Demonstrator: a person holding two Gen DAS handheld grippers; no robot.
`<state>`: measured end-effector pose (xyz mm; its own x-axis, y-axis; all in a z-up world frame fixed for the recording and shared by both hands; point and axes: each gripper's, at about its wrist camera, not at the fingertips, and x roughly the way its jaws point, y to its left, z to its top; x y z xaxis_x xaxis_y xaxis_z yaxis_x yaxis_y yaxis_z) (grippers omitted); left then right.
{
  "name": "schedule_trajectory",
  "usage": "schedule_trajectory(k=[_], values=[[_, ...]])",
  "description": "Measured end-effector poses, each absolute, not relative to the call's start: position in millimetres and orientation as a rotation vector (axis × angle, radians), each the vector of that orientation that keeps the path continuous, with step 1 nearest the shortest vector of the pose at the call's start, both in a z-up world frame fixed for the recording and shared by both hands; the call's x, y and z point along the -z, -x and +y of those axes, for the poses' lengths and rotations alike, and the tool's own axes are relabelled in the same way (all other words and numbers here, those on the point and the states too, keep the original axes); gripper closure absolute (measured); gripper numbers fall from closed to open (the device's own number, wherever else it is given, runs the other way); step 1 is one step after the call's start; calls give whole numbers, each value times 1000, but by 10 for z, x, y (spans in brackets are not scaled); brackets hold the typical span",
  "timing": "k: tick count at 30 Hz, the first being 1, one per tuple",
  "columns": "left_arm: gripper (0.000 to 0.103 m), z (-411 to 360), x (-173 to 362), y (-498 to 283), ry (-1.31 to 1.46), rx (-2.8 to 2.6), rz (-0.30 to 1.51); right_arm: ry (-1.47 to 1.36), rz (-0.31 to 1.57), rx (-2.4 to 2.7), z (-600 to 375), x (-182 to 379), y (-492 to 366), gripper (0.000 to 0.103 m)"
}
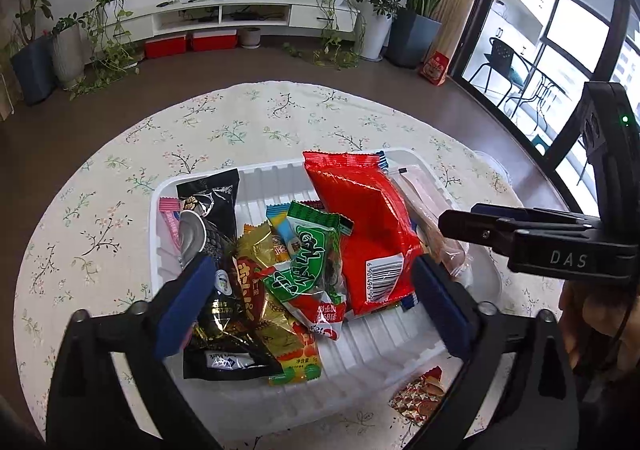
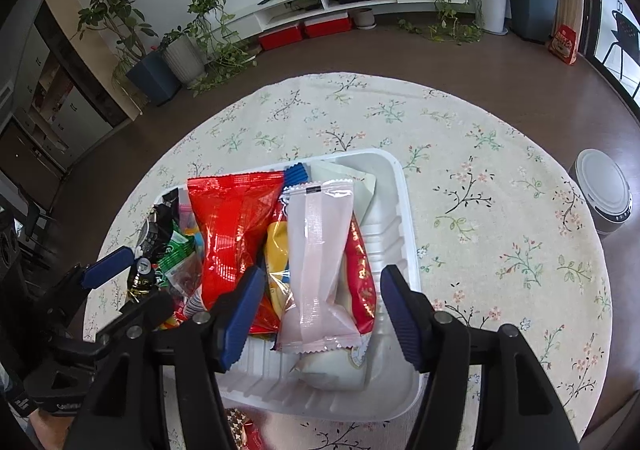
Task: Organize snacks
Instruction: 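Withdraw both open tools from the tray toward the last two packets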
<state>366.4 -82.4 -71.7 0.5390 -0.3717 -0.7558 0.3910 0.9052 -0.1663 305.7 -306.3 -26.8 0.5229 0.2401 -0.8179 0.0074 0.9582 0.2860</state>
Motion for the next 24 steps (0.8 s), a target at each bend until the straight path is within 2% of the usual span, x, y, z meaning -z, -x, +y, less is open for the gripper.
schedule_trajectory(k=[3,24], values=[[1,-816,674,-3602,-20,450,883,-289,991,-149,-3102,196,-2982,34],[0,-746,480,-2718,-67,448,836,-294,960,-240,-3120,-5,-1973,29]])
